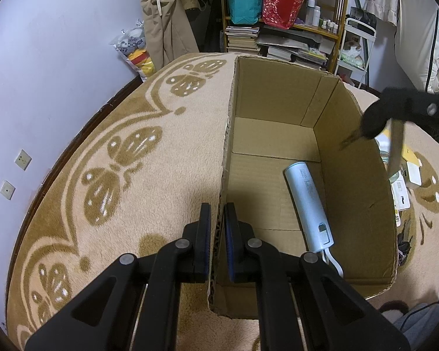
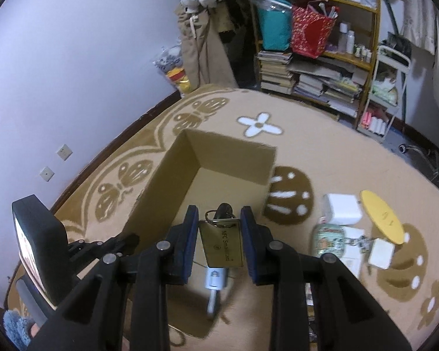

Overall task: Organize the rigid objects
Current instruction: 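Carry the keys into the box and release them beside the power bank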

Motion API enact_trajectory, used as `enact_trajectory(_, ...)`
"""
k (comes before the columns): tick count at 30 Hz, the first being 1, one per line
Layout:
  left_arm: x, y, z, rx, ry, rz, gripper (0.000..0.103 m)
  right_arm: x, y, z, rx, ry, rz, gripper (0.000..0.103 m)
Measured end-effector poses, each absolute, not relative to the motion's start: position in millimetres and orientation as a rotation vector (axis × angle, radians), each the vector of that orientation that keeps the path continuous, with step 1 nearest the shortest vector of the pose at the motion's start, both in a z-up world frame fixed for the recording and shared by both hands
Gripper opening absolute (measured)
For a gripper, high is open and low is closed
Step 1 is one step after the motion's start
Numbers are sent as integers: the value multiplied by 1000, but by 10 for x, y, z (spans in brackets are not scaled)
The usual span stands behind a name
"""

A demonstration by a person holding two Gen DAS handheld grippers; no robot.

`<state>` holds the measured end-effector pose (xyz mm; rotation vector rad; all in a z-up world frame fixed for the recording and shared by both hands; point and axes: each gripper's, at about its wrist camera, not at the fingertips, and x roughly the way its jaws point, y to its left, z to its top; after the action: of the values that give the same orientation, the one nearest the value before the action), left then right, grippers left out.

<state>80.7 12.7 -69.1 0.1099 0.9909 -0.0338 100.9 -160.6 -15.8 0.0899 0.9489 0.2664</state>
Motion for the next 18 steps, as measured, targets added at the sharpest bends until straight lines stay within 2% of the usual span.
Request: enact_trajectory(18,829,112,-729,112,994,-34,8,1001,-1428,-664,58,1060,252,31)
